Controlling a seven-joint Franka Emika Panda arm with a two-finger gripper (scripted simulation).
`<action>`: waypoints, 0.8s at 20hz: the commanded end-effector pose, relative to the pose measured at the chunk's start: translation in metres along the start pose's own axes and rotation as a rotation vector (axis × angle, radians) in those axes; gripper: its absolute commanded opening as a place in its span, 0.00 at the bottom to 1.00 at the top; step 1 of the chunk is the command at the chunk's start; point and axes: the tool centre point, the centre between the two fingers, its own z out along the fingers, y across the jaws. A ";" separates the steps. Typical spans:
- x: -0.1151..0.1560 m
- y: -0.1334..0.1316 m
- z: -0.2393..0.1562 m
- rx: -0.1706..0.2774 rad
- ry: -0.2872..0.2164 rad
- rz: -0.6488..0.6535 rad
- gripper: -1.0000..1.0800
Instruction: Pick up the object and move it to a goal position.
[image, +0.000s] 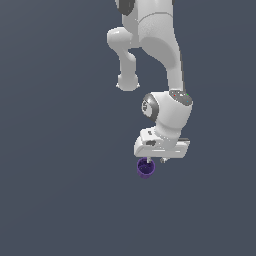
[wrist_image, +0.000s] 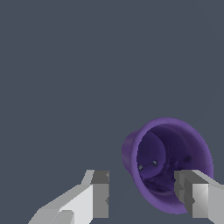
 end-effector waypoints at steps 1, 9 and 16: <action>0.000 0.000 0.002 0.000 0.000 0.001 0.62; 0.000 0.000 0.028 -0.001 0.004 0.001 0.62; 0.000 0.000 0.030 -0.001 0.004 0.001 0.00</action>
